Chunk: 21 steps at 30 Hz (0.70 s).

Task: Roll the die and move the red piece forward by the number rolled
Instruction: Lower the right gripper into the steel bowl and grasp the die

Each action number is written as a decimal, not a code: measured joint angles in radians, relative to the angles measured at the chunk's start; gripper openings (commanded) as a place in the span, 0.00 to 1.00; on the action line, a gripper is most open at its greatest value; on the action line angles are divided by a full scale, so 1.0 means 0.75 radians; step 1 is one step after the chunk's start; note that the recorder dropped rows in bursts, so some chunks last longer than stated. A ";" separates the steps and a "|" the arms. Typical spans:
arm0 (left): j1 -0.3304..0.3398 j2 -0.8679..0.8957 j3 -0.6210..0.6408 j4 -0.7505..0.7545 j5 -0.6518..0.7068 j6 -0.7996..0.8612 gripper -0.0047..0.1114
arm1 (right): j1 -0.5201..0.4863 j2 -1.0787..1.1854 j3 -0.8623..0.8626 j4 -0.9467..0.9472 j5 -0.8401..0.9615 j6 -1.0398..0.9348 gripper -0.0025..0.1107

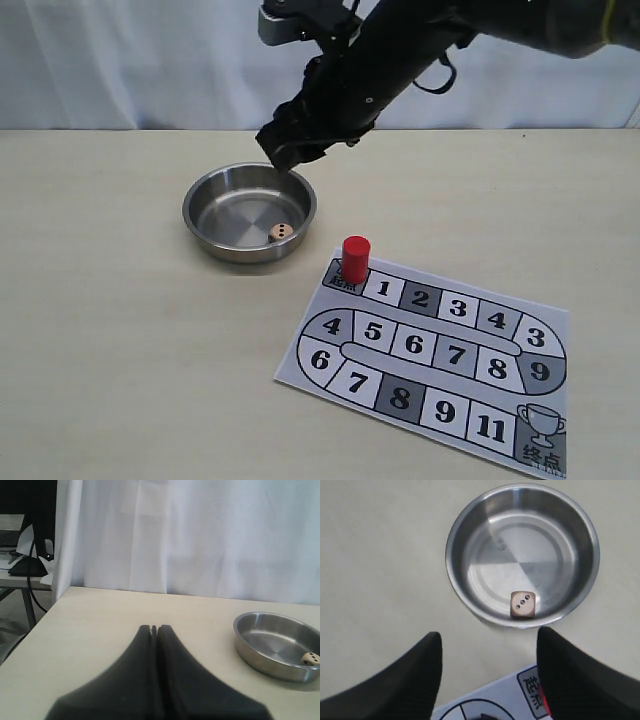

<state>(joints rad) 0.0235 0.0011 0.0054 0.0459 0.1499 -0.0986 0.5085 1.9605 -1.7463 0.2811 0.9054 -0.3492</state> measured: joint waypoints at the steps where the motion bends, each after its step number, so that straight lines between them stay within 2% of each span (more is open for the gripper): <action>1: 0.000 0.000 0.000 0.000 0.000 0.000 0.04 | 0.003 0.032 -0.028 -0.001 0.003 0.002 0.56; 12: 0.000 0.000 0.000 0.000 0.000 0.000 0.04 | 0.056 0.315 -0.266 -0.162 0.029 0.096 0.56; 21: 0.000 0.000 0.000 0.000 0.000 0.000 0.04 | 0.071 0.524 -0.431 -0.185 0.026 0.133 0.56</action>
<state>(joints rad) 0.0235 0.0011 0.0054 0.0459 0.1499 -0.0986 0.5614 2.3533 -2.0697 0.1425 0.9252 -0.2491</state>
